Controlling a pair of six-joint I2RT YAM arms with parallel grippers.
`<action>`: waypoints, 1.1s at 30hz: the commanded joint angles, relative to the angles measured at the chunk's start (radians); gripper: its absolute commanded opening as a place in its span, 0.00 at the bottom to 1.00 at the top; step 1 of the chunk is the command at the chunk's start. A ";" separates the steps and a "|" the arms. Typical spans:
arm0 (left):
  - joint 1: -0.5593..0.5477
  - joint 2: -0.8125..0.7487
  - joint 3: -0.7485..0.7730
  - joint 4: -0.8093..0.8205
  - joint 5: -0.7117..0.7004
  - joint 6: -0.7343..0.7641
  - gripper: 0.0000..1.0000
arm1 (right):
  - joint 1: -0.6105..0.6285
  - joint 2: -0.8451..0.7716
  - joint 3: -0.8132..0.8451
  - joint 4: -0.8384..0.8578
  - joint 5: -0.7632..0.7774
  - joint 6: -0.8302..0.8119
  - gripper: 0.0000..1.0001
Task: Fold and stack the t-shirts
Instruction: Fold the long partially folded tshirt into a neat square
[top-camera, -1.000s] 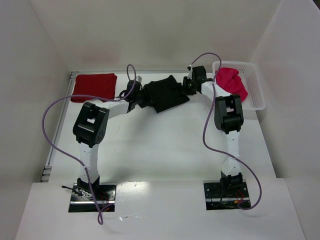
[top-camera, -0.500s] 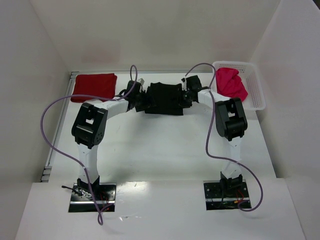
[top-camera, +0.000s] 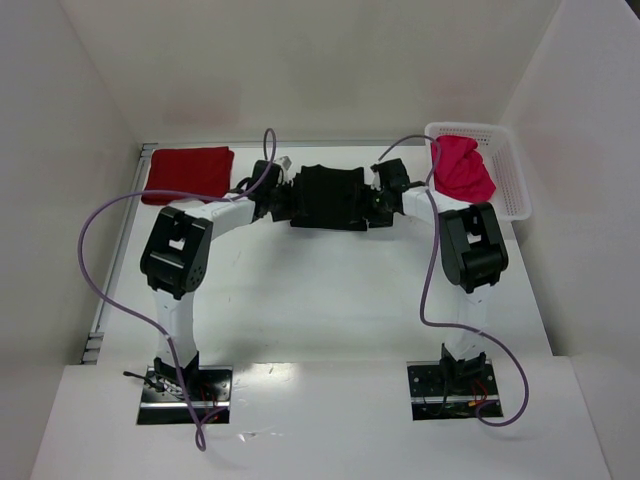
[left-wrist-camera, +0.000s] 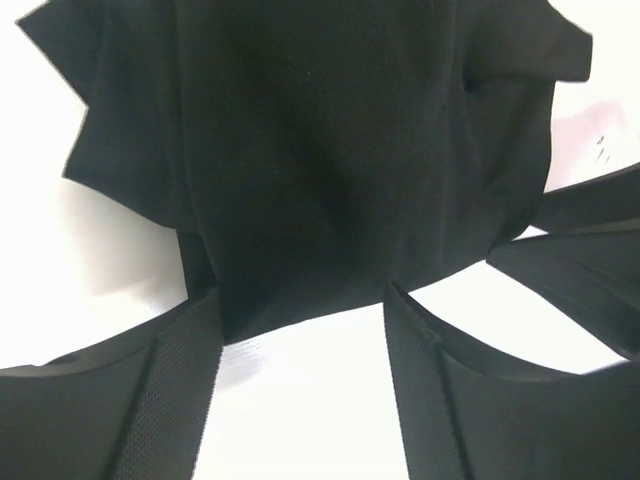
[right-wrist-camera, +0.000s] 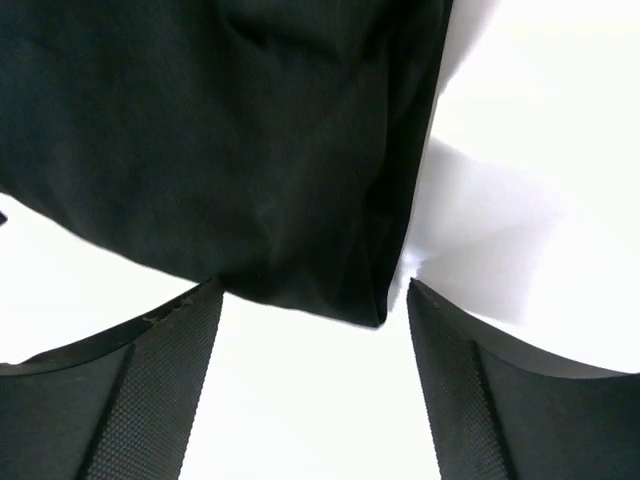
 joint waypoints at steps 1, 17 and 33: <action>0.001 0.039 0.030 0.020 0.048 0.039 0.69 | 0.003 -0.054 -0.035 0.052 -0.024 0.028 0.78; 0.001 0.020 0.027 -0.092 0.091 0.079 0.15 | 0.021 -0.040 -0.049 0.075 -0.076 0.050 0.16; -0.026 -0.294 -0.189 -0.389 0.157 0.120 0.04 | 0.110 -0.373 -0.353 -0.047 -0.052 0.120 0.12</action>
